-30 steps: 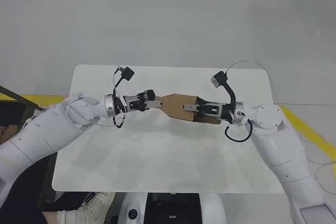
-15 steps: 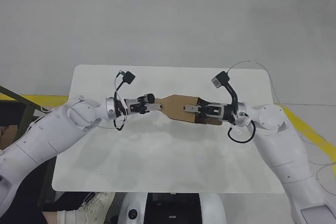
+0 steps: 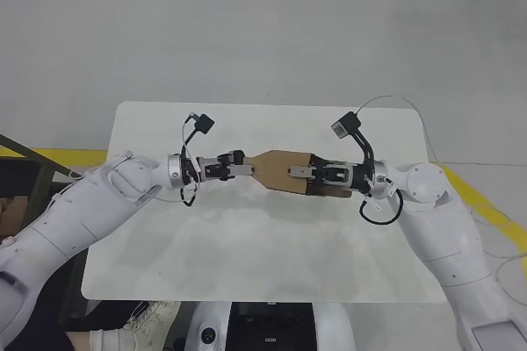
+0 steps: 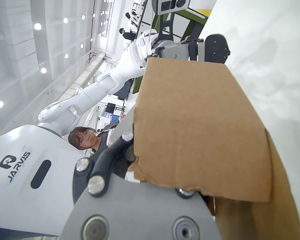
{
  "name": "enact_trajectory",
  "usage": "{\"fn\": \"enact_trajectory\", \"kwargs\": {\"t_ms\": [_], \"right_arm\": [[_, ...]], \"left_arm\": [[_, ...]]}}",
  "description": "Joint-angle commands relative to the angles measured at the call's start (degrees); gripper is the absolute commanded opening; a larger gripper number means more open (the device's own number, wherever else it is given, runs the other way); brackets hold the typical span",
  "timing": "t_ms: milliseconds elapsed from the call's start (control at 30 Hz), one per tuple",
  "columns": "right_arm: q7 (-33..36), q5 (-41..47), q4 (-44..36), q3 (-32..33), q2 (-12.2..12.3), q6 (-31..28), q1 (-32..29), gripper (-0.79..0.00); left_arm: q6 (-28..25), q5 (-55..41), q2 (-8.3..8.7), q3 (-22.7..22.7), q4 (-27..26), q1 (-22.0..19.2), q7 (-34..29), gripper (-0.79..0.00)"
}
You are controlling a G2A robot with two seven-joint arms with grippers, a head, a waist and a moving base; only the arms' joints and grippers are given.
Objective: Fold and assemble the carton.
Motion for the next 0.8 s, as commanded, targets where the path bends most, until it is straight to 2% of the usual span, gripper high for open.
{"fn": "enact_trajectory", "kwargs": {"t_ms": [0,533,767], "right_arm": [[0.0,0.1,0.0,-0.1,0.0,0.0,0.1,-0.785],[0.3,1.0,0.0,-0.4,0.0,-0.1,0.2,-0.785],[0.2,1.6,0.2,-0.2,0.1,0.0,0.1,-0.785]], "left_arm": [[-0.1,0.4,-0.35,-0.3,-0.1,0.4,-0.9,0.000],[-0.7,3.1,-2.34,-4.5,0.4,2.6,-1.4,0.000],[-6.2,4.0,-2.05,-7.4,-0.5,4.9,-2.9,0.000]]}}
